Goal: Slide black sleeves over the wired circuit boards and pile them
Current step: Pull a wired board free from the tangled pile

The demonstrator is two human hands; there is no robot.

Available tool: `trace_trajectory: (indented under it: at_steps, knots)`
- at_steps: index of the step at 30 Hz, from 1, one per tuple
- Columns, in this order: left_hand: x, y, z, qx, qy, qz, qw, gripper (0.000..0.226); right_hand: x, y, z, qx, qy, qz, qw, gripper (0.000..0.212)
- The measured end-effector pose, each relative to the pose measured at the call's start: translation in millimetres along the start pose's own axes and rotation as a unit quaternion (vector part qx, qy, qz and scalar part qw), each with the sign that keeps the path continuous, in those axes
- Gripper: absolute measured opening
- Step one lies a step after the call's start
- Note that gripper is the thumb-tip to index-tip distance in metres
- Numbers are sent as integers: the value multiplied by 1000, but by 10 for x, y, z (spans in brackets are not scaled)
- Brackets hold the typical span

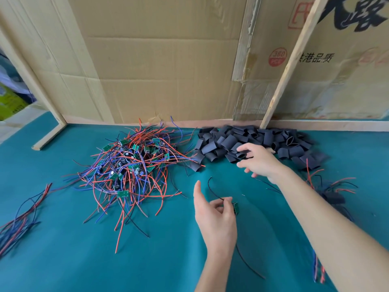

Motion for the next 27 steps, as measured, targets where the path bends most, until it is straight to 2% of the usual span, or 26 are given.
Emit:
trace_trajectory:
  at_steps: [4, 9, 12, 15, 18, 20, 24, 27]
  knots:
    - [9, -25, -26, -3, 4, -5, 1000, 59, 111, -90, -94, 41, -56, -11, 998, 46]
    - [3, -62, -19, -29, 3, -21, 999, 29, -136, -98, 135, 82, -173, -13, 981, 12]
    - [-12, -97, -24, -36, 4, -29, 999, 20, -408, -152, 179, 128, -217, -9, 968, 12]
    - [-18, -111, -36, -39, 15, -28, 999, 22, -621, -252, 23, 237, -204, 0, 950, 17]
    - [-27, -121, -37, -38, 22, -24, 999, 23, -711, -348, -147, 417, -151, -4, 896, 30]
    - [-33, -129, -42, -34, 25, -23, 999, 23, -746, -360, -258, 486, -97, -1, 869, 31]
    - [-36, -128, -57, -25, 34, -24, 999, 23, -869, -300, -372, 520, -58, 8, 852, 24]
    - [-37, -132, -66, -12, 36, -29, 999, 26, -975, -190, -385, 436, -86, 47, 894, 21]
Point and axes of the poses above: each hand's wrist, its own x-axis towards the middle knuckle, its own z-axis out of the back of the hand, y = z × x, the point moved 7 cm from there along x, towards the middle knuckle, and after that the axes turned 9 degrees about -x, right-handed, at the moved point
